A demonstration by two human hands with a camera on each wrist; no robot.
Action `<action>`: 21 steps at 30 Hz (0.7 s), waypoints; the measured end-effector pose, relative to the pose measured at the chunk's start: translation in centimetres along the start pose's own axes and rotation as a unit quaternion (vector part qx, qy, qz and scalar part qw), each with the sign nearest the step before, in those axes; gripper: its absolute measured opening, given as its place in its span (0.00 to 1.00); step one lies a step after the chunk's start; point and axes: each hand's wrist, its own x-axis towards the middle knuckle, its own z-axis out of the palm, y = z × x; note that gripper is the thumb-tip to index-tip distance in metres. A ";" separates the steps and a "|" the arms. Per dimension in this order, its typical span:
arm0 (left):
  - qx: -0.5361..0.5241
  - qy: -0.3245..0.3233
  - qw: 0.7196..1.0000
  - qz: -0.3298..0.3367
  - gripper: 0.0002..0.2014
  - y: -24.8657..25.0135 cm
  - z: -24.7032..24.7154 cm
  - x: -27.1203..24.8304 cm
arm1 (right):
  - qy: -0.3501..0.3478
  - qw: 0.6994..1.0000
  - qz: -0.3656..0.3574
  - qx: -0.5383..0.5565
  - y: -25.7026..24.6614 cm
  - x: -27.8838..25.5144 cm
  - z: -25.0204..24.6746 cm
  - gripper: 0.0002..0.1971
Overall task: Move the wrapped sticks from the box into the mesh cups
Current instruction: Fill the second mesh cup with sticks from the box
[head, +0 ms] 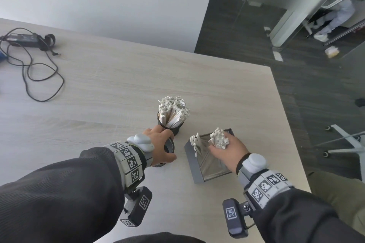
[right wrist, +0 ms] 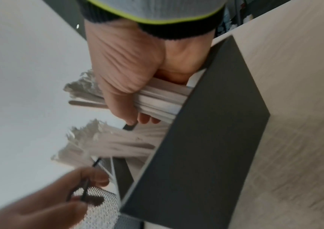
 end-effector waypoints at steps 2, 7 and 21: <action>-0.020 0.001 1.000 0.000 0.36 0.0 -0.2 0.0 | 0.033 0.999 -0.006 0.020 0.0 -0.6 -1.1 0.07; -0.094 0.003 0.996 0.009 0.44 -0.8 -0.5 -0.5 | 0.117 0.983 -0.046 0.137 -2.1 -1.8 -3.1 0.15; -0.183 0.099 0.976 0.062 0.29 -3.2 -1.8 -3.3 | 0.162 0.928 -0.164 0.293 -10.6 -1.5 -2.4 0.07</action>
